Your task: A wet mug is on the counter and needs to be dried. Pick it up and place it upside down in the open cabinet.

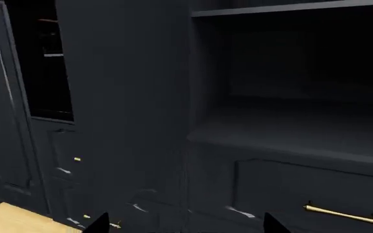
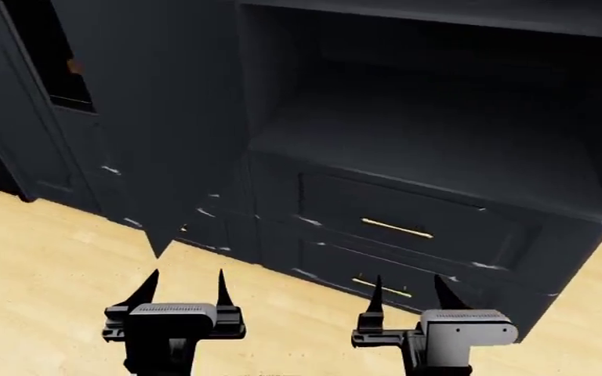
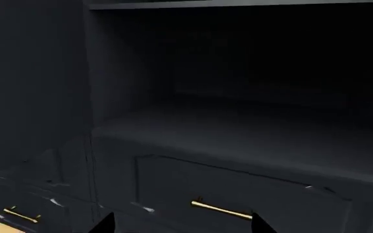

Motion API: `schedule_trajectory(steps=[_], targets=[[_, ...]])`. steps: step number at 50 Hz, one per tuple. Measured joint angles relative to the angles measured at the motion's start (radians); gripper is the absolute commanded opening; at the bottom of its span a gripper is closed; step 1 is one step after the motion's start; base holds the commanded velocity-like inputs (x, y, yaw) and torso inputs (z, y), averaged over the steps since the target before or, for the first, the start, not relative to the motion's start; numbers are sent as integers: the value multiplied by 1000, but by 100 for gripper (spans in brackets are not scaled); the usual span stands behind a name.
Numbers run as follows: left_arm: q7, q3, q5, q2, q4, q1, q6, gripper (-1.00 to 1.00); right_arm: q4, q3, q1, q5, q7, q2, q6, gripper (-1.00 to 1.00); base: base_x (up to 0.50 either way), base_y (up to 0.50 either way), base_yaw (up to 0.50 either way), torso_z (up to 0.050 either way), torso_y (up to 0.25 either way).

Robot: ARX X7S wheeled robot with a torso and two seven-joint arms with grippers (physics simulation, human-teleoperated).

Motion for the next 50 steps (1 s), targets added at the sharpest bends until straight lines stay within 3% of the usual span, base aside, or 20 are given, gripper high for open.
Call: schedule_trajectory(steps=[50], targets=[[-27,29,-31,-27,-9,-9,8,100,13,-46,12,13,31,25,-6,100,-38,-25,500,0,0]])
